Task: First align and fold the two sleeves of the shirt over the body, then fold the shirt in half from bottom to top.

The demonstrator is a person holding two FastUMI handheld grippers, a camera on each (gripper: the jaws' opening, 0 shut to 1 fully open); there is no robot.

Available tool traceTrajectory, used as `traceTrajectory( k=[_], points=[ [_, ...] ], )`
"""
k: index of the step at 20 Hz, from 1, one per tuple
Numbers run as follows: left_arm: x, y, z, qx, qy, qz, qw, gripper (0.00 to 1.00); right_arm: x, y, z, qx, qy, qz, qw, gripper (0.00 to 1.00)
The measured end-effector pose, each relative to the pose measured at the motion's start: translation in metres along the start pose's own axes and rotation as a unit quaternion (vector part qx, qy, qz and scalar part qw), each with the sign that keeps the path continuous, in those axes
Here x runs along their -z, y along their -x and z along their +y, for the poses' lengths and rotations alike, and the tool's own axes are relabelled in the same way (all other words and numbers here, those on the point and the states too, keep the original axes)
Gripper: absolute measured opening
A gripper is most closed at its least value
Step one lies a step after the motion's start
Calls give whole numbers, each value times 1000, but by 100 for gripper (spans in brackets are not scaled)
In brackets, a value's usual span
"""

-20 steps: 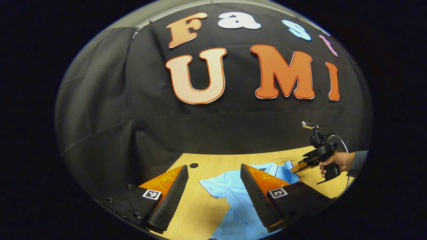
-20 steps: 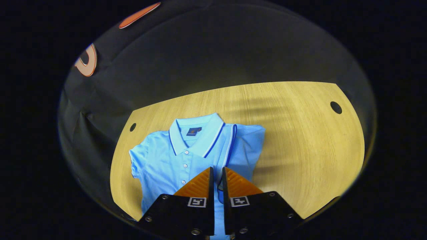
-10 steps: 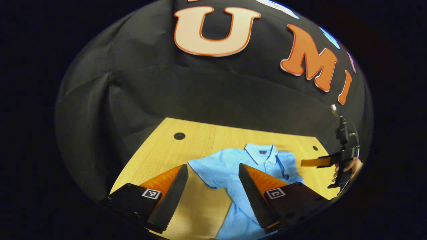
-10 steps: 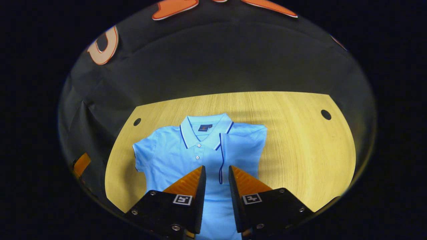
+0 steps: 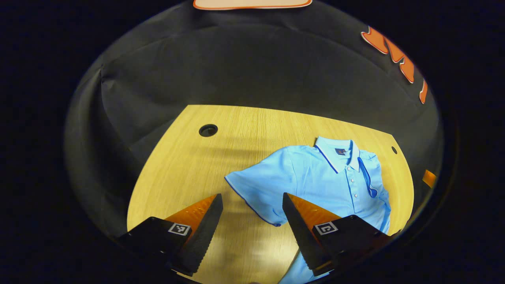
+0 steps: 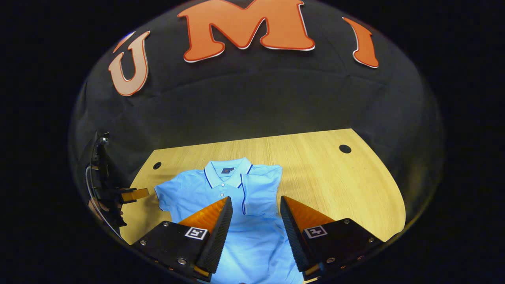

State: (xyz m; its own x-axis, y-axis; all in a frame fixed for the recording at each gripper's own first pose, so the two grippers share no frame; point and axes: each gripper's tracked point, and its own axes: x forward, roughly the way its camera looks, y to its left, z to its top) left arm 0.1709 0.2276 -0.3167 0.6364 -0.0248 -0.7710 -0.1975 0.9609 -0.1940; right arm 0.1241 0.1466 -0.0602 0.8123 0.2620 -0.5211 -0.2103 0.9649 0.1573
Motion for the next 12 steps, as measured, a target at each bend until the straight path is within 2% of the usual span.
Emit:
traceTrajectory(
  k=[5, 9, 11, 12],
  points=[
    [19, -43, -1, -11, 11, 67, 998, 99, 14, 38, -19, 34, 16, -12, 999, 77],
    [37, -60, 4, -43, 8, 116, 992, 98, 29, 61, -16, 31, -14, -17, 999, 80],
    [40, -56, 3, -57, 15, 130, 990, 87, 38, 71, -19, 34, -35, -21, 999, 81],
    [39, -65, 2, -56, 17, 126, 990, 84, 40, 74, -22, 38, -40, -22, 998, 81]
  ],
)
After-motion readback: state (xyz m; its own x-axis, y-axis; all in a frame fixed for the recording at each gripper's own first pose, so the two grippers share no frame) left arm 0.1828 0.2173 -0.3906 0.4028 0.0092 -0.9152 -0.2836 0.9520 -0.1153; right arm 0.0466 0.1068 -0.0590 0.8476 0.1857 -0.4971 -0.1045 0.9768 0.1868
